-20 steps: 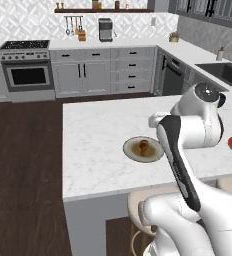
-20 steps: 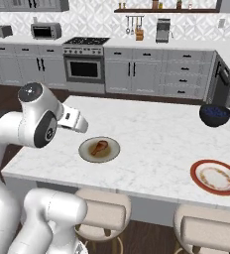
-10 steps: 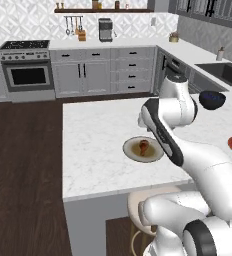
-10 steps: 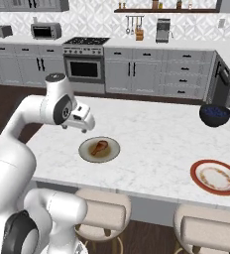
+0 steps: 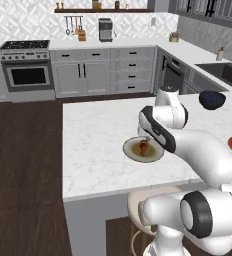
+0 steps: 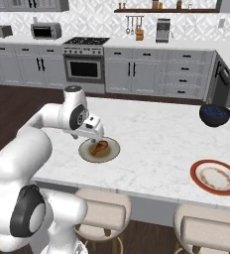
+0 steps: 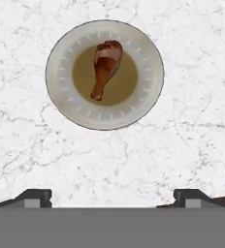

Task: Pick the chicken drumstick and carrot from their plates and place them in the bowl. Then put the bowl in the fridge.

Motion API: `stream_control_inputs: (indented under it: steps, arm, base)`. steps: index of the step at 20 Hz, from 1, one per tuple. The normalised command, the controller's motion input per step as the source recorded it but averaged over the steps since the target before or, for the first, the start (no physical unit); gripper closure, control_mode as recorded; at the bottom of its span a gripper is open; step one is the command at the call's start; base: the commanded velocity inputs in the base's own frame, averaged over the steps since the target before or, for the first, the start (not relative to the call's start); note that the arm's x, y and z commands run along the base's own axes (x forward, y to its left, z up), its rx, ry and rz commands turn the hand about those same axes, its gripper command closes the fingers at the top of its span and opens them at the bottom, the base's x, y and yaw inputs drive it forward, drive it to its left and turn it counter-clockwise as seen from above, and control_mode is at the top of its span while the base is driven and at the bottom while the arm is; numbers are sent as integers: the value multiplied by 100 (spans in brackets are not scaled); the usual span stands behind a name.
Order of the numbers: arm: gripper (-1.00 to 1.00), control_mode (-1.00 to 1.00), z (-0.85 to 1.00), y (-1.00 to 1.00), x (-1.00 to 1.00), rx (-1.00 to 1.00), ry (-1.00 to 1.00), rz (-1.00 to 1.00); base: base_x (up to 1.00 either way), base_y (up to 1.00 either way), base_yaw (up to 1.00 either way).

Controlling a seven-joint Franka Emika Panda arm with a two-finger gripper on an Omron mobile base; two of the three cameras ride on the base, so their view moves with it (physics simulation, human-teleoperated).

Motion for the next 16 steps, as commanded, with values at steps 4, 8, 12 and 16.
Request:
stream_control_inputs:
  steps: [4, 8, 12, 16]
  arm:
    - [-100, -100, -48, -4, 64, 0, 7, 0]
    - [-100, -100, -52, -1, 55, 0, 5, 0]
    - [-100, -100, -47, -9, 39, 0, 1, 0]
    - [-100, -100, -49, -8, 36, 6, 0, 0]
  base:
    - [0, 0, 0]
    - [0, 0, 0]
    - [0, 0, 0]
    - [0, 0, 0]
